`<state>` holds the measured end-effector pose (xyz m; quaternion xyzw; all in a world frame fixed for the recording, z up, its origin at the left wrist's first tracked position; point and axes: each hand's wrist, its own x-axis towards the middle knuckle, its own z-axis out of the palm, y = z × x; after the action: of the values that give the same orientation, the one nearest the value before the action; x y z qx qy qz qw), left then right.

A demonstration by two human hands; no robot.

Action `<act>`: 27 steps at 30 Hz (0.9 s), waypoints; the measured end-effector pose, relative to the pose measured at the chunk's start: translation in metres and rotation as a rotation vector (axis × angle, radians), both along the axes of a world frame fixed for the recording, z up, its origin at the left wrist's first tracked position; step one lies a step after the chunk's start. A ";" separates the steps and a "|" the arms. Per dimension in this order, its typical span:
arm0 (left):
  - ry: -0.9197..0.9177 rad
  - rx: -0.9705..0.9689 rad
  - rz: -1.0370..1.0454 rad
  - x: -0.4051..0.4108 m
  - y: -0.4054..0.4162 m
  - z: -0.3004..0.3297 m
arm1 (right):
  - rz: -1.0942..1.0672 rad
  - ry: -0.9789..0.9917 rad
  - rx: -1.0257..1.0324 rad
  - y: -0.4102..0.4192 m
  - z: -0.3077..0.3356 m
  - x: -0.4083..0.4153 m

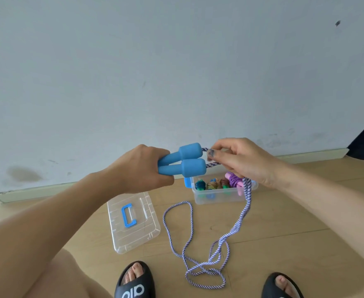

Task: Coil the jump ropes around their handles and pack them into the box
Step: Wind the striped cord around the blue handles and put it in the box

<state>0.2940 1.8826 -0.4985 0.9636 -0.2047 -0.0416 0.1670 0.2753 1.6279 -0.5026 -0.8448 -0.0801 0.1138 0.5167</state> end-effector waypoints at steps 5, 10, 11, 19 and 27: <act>0.347 -0.323 0.174 -0.003 -0.015 0.000 | -0.151 -0.607 -0.494 0.021 -0.018 -0.014; 0.572 -0.640 0.442 0.006 -0.017 -0.005 | 0.137 -0.733 -0.981 0.054 -0.032 -0.030; 0.493 -0.520 0.437 0.007 -0.017 -0.009 | 0.207 -0.730 -1.003 0.059 -0.031 -0.033; -0.165 0.378 0.029 -0.010 -0.023 -0.023 | 0.382 -0.428 -0.837 0.063 0.005 -0.022; -0.301 0.434 -0.087 -0.024 -0.025 -0.014 | 0.351 -0.083 -0.250 0.045 0.033 -0.011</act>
<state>0.2695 1.8576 -0.5122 0.9625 -0.2548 0.0522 -0.0777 0.2639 1.6728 -0.4700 -0.8794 -0.2325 0.1760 0.3764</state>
